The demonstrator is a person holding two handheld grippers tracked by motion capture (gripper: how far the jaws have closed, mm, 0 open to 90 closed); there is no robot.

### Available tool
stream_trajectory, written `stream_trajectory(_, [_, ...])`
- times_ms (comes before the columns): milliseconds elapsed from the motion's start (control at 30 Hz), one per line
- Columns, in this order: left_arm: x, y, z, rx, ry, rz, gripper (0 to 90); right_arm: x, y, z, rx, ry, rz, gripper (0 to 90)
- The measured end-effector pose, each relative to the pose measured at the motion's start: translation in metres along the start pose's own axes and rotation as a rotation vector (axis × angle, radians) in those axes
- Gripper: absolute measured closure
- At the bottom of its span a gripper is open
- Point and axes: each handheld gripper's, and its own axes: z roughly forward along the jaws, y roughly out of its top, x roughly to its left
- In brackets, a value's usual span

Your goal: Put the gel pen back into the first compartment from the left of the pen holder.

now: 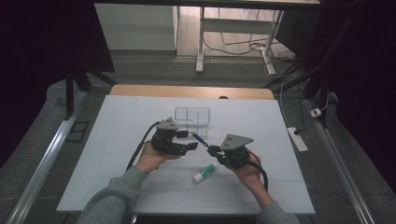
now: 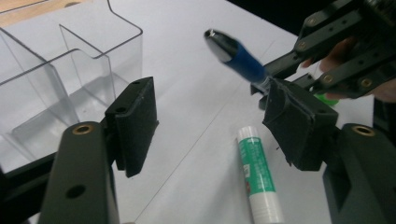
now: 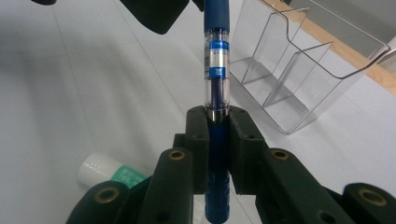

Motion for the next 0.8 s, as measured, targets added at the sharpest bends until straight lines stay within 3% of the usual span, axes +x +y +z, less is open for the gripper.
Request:
stream_trajectory(233, [0.001, 0.000, 0.001, -0.020, -0.034, -0.033, 45.9, 0.007, 0.001, 0.006, -0.002, -0.004, -0.020, 78.9])
stream_trajectory(433, [-0.001, 0.000, 0.003, -0.024, -0.052, -0.030, 60.4, 0.010, 0.000, 0.011, 0.007, -0.004, -0.029, 78.9])
stream_trajectory(800, [-0.003, 0.000, 0.004, -0.041, -0.138, -0.021, 74.3, 0.013, -0.001, 0.018, 0.051, -0.008, -0.050, 78.8])
